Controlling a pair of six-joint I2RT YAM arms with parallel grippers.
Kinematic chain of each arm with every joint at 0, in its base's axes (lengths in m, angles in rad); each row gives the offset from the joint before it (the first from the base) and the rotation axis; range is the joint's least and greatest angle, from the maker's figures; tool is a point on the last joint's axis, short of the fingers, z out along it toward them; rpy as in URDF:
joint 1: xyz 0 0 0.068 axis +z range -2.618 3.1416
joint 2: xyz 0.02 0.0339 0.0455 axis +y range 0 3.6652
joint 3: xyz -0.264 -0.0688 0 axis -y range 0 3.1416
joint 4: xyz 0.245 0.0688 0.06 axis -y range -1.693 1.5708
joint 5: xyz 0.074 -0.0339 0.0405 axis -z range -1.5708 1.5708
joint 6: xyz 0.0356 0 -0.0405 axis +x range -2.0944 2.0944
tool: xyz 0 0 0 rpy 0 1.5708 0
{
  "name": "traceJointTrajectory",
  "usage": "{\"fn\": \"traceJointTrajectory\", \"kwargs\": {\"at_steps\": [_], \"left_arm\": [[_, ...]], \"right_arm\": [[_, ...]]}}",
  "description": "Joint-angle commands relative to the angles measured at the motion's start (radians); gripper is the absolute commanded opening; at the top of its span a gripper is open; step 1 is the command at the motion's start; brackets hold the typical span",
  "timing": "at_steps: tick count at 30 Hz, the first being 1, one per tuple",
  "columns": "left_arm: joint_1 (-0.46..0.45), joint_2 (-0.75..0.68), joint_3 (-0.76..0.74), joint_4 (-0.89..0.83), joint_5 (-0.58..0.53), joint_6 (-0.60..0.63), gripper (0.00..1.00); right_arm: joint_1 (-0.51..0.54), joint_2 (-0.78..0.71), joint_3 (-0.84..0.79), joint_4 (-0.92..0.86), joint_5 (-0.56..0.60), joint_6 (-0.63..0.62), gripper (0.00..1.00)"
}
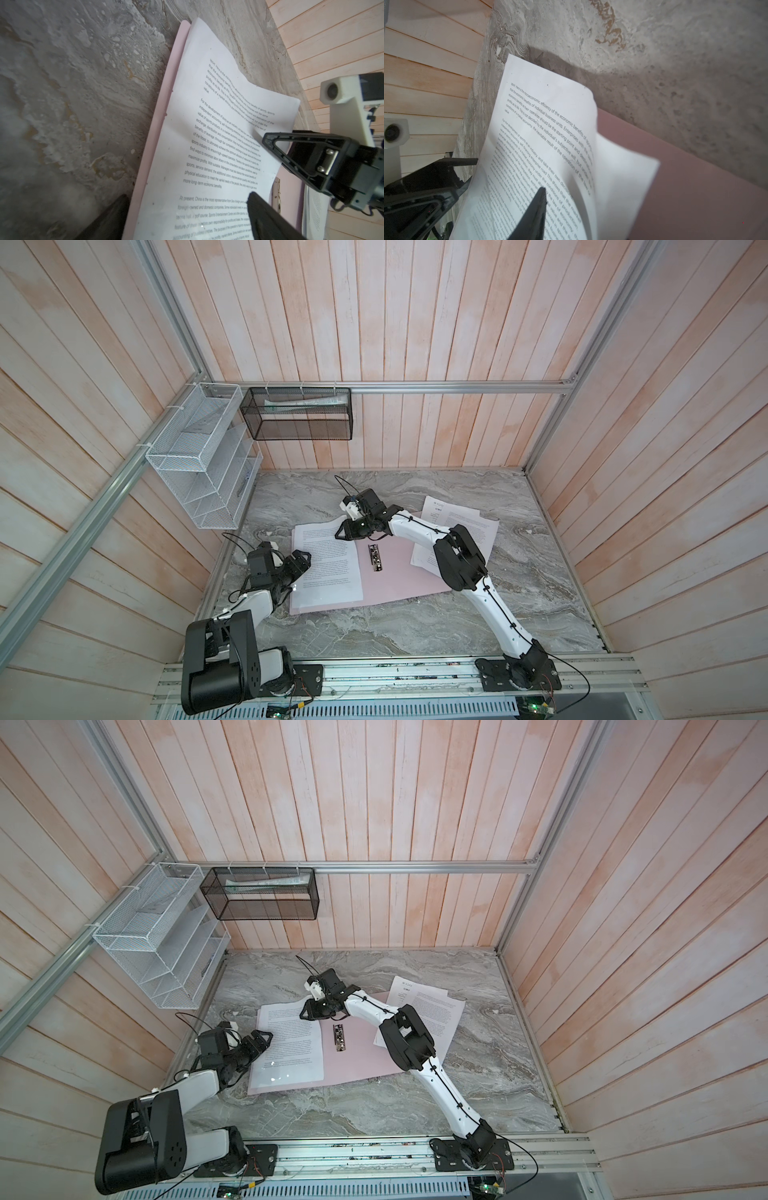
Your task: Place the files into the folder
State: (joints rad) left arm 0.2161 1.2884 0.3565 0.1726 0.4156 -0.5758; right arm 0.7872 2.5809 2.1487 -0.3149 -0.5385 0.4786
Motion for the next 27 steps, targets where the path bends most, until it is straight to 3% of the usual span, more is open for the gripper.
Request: {"fn": "traceJointTrajectory", "kwargs": {"at_steps": [1, 16, 23, 27], "left_arm": [[-0.001, 0.012, -0.003, 0.008, 0.02, 0.005, 0.9], [-0.004, 0.017, 0.0, 0.01, 0.023, 0.007, 0.9], [-0.004, -0.001, -0.01, 0.027, 0.032, 0.007, 0.9], [-0.003, -0.005, -0.012, 0.034, 0.035, 0.008, 0.9]], "right_arm": [[0.007, 0.017, 0.031, -0.023, 0.019, -0.002, 0.33], [0.018, 0.031, 0.055, -0.011, -0.008, 0.017, 0.34], [-0.007, -0.07, 0.002, -0.049, 0.089, -0.009, 0.53], [-0.051, -0.237, -0.182, -0.046, 0.17, -0.039, 0.61]]}}
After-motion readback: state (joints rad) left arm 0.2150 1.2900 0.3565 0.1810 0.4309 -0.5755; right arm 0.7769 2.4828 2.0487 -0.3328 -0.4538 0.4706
